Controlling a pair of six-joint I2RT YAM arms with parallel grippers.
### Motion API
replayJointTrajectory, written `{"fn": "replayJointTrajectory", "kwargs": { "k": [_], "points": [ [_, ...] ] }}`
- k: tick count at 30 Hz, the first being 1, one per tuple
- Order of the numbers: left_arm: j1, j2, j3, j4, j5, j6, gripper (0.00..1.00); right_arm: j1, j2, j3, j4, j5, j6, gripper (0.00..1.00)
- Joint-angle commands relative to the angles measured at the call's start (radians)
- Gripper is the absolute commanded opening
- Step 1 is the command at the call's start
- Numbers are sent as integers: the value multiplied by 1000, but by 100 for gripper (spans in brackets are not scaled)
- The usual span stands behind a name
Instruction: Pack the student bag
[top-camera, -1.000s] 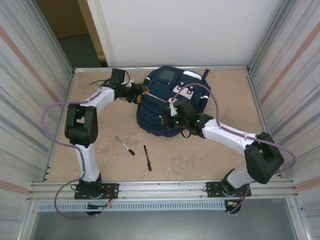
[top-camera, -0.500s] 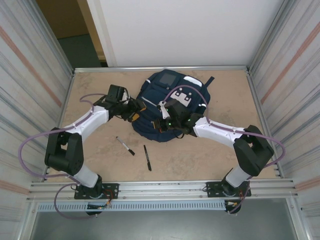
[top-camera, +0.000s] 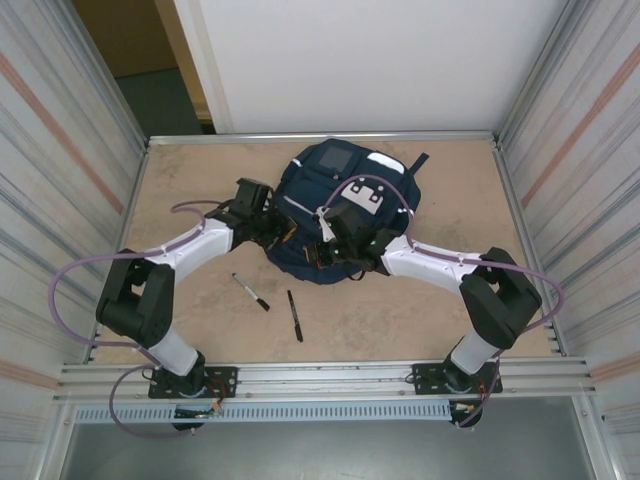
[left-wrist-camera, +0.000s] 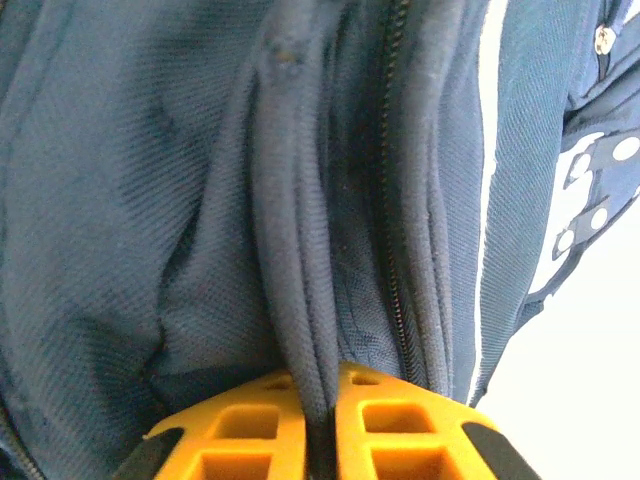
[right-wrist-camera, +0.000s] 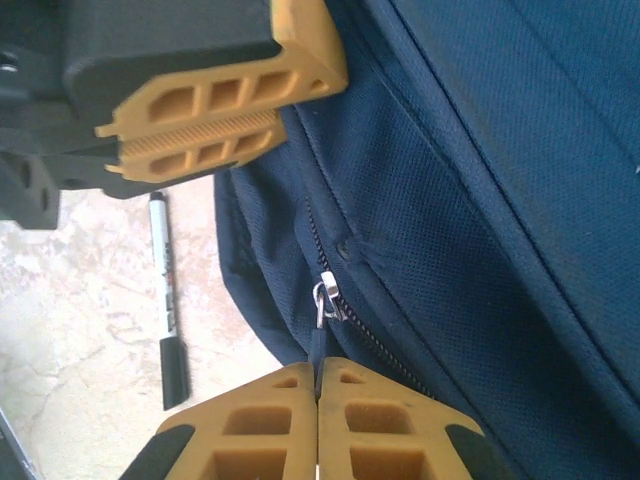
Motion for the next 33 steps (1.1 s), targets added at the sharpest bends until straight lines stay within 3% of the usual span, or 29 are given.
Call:
{"fn": "replayJointTrajectory", "kwargs": {
  "k": [1, 3, 9, 11, 24, 29, 33],
  "points": [
    [-51, -65, 0, 45, 4, -69, 5, 18, 11, -4, 13, 3, 38, 16],
    [-83, -96, 2, 32, -11, -87, 0, 15, 19, 12, -9, 26, 56, 20],
    [-115, -95, 7, 34, 54, -133, 0, 19, 23, 11, -10, 107, 109, 22],
    [-116, -96, -1, 41, 63, -148, 0, 19, 29, 28, -65, 166, 140, 27],
    [-135, -101, -7, 49, 70, -166, 0, 78, -66, 17, -265, 423, 648, 45],
    [-140, -121, -20, 85, 84, -213, 0, 193, -98, 122, -490, 679, 845, 48],
    [-154, -165, -25, 76, 42, -213, 0, 195, -79, 134, -499, 685, 879, 48]
  ]
}}
